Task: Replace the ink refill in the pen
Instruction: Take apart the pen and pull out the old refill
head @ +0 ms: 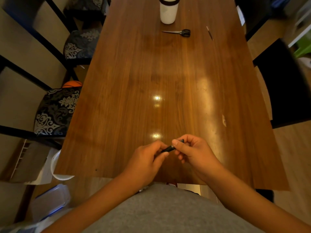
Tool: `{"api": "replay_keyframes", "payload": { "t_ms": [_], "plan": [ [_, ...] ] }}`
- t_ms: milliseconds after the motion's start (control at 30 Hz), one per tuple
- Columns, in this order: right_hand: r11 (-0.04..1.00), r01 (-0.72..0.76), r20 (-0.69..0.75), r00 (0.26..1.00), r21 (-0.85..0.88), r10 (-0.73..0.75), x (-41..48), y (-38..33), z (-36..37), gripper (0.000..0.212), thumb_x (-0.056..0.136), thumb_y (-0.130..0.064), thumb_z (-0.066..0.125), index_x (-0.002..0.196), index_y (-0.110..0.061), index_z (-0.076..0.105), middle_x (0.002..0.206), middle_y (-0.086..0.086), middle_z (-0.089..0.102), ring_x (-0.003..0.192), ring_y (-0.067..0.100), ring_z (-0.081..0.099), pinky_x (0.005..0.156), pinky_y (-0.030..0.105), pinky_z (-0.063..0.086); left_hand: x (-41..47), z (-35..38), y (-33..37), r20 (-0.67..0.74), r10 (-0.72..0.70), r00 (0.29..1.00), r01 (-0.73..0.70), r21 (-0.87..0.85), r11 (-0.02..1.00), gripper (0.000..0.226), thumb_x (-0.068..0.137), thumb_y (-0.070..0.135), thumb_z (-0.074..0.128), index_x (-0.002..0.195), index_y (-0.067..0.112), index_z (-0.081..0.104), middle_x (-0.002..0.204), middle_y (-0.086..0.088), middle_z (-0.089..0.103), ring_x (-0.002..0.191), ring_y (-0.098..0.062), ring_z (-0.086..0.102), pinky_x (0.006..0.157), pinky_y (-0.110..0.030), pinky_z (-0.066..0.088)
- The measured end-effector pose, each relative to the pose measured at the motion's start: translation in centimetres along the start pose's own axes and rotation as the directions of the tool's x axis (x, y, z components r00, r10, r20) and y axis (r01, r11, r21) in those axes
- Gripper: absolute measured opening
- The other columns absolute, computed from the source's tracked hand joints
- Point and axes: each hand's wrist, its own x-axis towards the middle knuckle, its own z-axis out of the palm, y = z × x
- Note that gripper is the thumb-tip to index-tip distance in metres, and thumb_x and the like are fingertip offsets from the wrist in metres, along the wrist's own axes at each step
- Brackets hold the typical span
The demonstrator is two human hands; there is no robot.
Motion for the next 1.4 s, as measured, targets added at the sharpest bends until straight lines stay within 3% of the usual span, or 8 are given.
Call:
{"api": "replay_keyframes", "payload": {
  "t_ms": [133, 300, 467, 567, 700, 867, 1000, 1400],
  "plan": [
    [0.998, 0.042, 0.022, 0.999, -0.038, -0.042, -0.1, -0.3, -0.6, 0.010, 0.072, -0.031, 0.073, 0.070, -0.022, 0.070, 0.056, -0.001, 0.064, 0.046, 0.007, 0.054, 0.042, 0.018, 0.043, 0.5, -0.2, 0.6, 0.070, -0.017, 0.997, 0.020, -0.049, 0.999, 0.008, 0.093, 0.021, 0.060, 0.093, 0.025, 0.067, 0.066, 0.024, 0.066, 0.049, 0.001, 0.052, 0.048, -0.010, 0.034],
    [0.994, 0.087, 0.054, 0.995, -0.060, -0.084, 0.0, -0.5, -1.5, 0.013, 0.072, -0.034, 0.074, 0.074, -0.021, 0.071, 0.056, 0.000, 0.065, 0.046, 0.007, 0.055, 0.042, 0.017, 0.043, 1.1, -0.7, 1.4, 0.186, -0.094, 0.978, 0.139, -0.246, 0.959, 0.011, 0.094, 0.017, 0.059, 0.092, 0.026, 0.066, 0.076, 0.009, 0.075, 0.051, 0.002, 0.051, 0.050, -0.015, 0.041],
    [1.000, 0.025, -0.050, 0.998, 0.014, -0.024, 0.5, -1.4, -3.0, 0.012, 0.077, -0.028, 0.072, 0.067, -0.022, 0.070, 0.055, -0.004, 0.061, 0.046, 0.007, 0.051, 0.042, 0.016, 0.041, 0.8, -1.2, 0.8, 0.065, 0.008, 0.998, -0.015, 0.102, 0.995, 0.003, 0.091, 0.026, 0.062, 0.094, 0.028, 0.061, 0.067, 0.014, 0.063, 0.056, -0.002, 0.057, 0.049, -0.012, 0.039],
    [0.992, 0.013, -0.283, 0.959, 0.126, 0.024, 1.4, -3.5, -7.5, 0.018, 0.085, -0.019, 0.067, 0.067, -0.017, 0.062, 0.055, -0.003, 0.053, 0.046, 0.006, 0.045, 0.040, 0.015, 0.038, -0.2, -2.7, -1.7, -0.019, -0.138, 0.990, 0.139, 0.128, 0.982, 0.005, 0.090, 0.028, 0.063, 0.091, 0.032, 0.061, 0.066, 0.009, 0.062, 0.055, -0.006, 0.056, 0.049, -0.025, 0.044],
    [0.996, -0.057, -0.355, 0.934, -0.062, 0.031, 2.1, -3.7, -11.4, 0.016, 0.089, -0.016, 0.064, 0.074, -0.012, 0.061, 0.057, 0.001, 0.057, 0.049, 0.011, 0.049, 0.042, 0.016, 0.043, -1.1, -4.4, -4.6, -0.124, -0.269, 0.955, 0.274, 0.020, 0.962, 0.011, 0.090, 0.023, 0.064, 0.087, 0.034, 0.062, 0.079, 0.013, 0.071, 0.058, 0.000, 0.059, 0.047, -0.015, 0.042],
    [0.978, -0.167, -0.304, 0.945, -0.122, 0.123, 4.0, 0.1, -10.4, 0.003, 0.089, -0.006, 0.062, 0.087, -0.008, 0.062, 0.083, 0.013, 0.072, 0.069, 0.017, 0.069, 0.056, 0.027, 0.054, -0.4, -3.9, -6.2, -0.165, -0.362, 0.918, 0.359, -0.048, 0.932, 0.009, 0.090, 0.025, 0.063, 0.085, 0.033, 0.061, 0.078, -0.002, 0.071, 0.059, -0.013, 0.060, 0.052, -0.028, 0.043],
    [0.922, -0.155, -0.321, 0.946, -0.354, 0.035, 6.0, 4.6, -8.9, 0.005, 0.084, -0.015, 0.072, 0.084, -0.012, 0.068, 0.082, 0.005, 0.067, 0.072, 0.016, 0.062, 0.060, 0.027, 0.047, 0.0, -2.8, -6.5, -0.144, -0.386, 0.911, 0.371, -0.122, 0.921, 0.015, 0.090, 0.024, 0.063, 0.084, 0.037, 0.061, 0.078, 0.003, 0.072, 0.059, -0.001, 0.057, 0.054, -0.024, 0.042],
    [0.666, -0.158, -0.273, 0.959, -0.729, -0.070, 8.7, 10.3, -8.1, 0.010, 0.084, -0.030, 0.070, 0.080, -0.033, 0.062, 0.082, -0.012, 0.059, 0.071, 0.005, 0.056, 0.052, 0.022, 0.039, -1.3, -0.2, -6.7, -0.082, -0.462, 0.883, 0.440, -0.198, 0.876, 0.017, 0.091, 0.026, 0.062, 0.085, 0.043, 0.063, 0.080, 0.005, 0.072, 0.074, -0.026, 0.066, 0.062, -0.050, 0.056]
  ]
}}
